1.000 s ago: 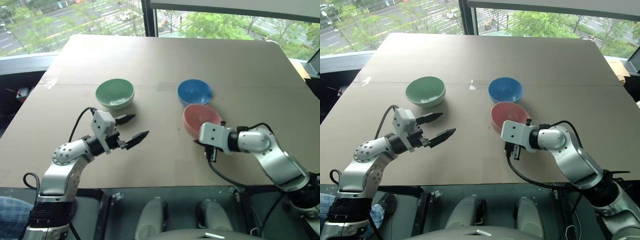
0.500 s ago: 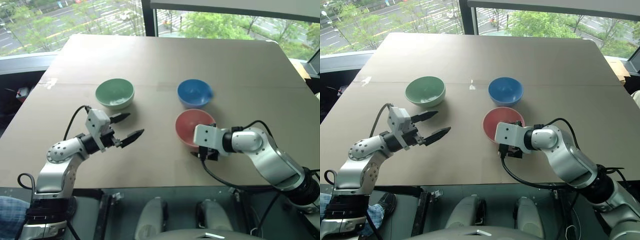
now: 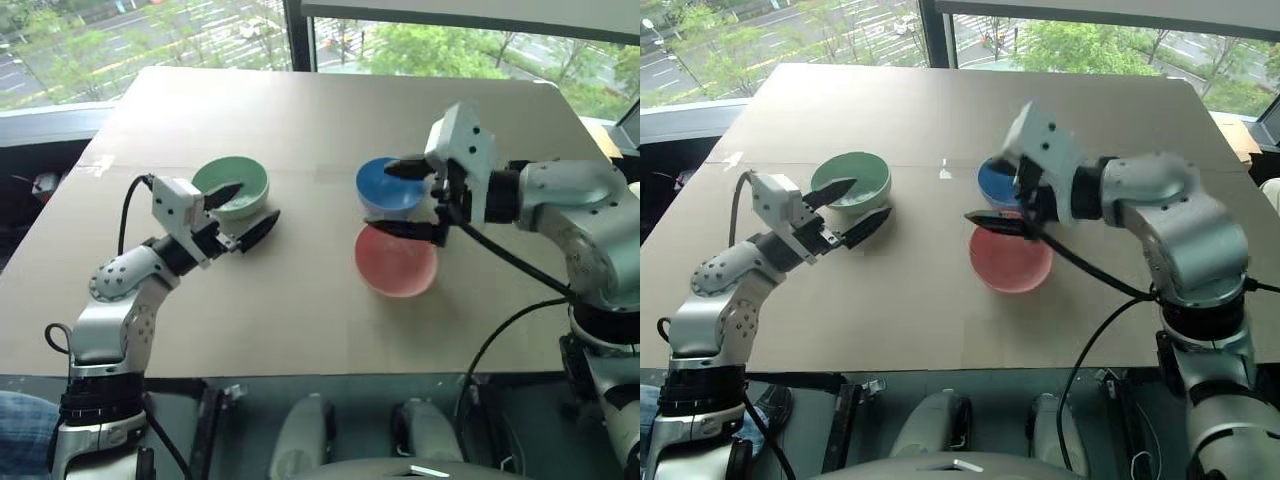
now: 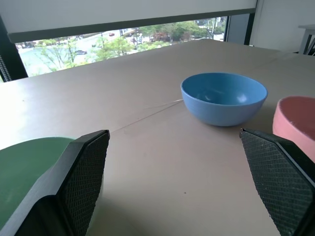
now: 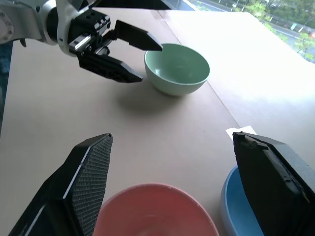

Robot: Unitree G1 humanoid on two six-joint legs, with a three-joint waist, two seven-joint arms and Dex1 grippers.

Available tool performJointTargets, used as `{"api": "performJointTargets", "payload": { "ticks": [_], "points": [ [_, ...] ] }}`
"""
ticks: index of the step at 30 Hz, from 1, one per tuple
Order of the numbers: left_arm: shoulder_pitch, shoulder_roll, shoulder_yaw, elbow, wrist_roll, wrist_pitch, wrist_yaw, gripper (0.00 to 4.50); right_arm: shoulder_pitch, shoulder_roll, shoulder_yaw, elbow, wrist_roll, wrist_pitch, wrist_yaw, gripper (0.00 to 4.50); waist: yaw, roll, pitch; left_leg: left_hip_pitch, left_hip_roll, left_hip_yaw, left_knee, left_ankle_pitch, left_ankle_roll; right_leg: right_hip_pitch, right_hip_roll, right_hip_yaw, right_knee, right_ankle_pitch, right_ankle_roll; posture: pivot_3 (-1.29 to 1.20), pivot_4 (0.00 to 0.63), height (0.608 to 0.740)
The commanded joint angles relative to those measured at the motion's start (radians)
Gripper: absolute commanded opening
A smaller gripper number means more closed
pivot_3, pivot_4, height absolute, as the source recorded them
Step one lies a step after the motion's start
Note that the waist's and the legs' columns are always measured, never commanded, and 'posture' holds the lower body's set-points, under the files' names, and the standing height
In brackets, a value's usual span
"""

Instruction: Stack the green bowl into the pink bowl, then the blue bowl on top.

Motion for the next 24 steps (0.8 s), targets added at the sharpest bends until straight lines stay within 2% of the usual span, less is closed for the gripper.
{"api": "performJointTargets", "payload": {
  "ticks": [1, 11, 15, 24],
  "points": [
    [-0.065, 0.033, 0.012, 0.020, 0.042, -0.005, 0.027, 4.50, -0.001, -0.018, -0.131, -0.007, 0.108, -0.001, -0.004, 4.10, 0.000, 0.000, 0.000, 0.000, -0.001, 0.000, 0.000, 0.000, 0.000, 0.000, 0.000, 0.000, 0.000, 0.000, 0.000, 0.00, 0.150, 0.740],
    [-0.105, 0.054, -0.038, 0.152, 0.196, -0.089, 0.048, 4.50, 0.092, -0.143, -0.226, -0.027, 0.245, -0.028, -0.044, 4.10, -0.006, 0.001, 0.001, 0.001, 0.000, 0.002, -0.001, 0.000, 0.000, 0.000, 0.001, 0.001, 0.001, 0.000, 0.000, 0.00, 0.150, 0.740],
    [-0.121, 0.087, -0.070, 0.269, 0.285, -0.124, 0.058, 4.50, 0.122, -0.178, -0.231, -0.040, 0.267, -0.034, -0.086, 4.10, -0.004, 0.001, 0.001, 0.001, 0.000, 0.003, -0.001, 0.000, 0.000, 0.000, 0.001, 0.002, 0.001, 0.000, 0.000, 0.00, 0.150, 0.740],
    [-0.221, 0.107, -0.151, 0.476, 0.389, -0.180, 0.018, 4.50, 0.127, -0.209, -0.218, -0.033, 0.299, -0.056, -0.161, 4.10, -0.002, 0.001, 0.001, 0.001, 0.000, 0.002, -0.001, 0.000, 0.000, -0.001, 0.000, 0.001, 0.001, 0.000, 0.000, 0.00, 0.150, 0.740]
  ]
}}
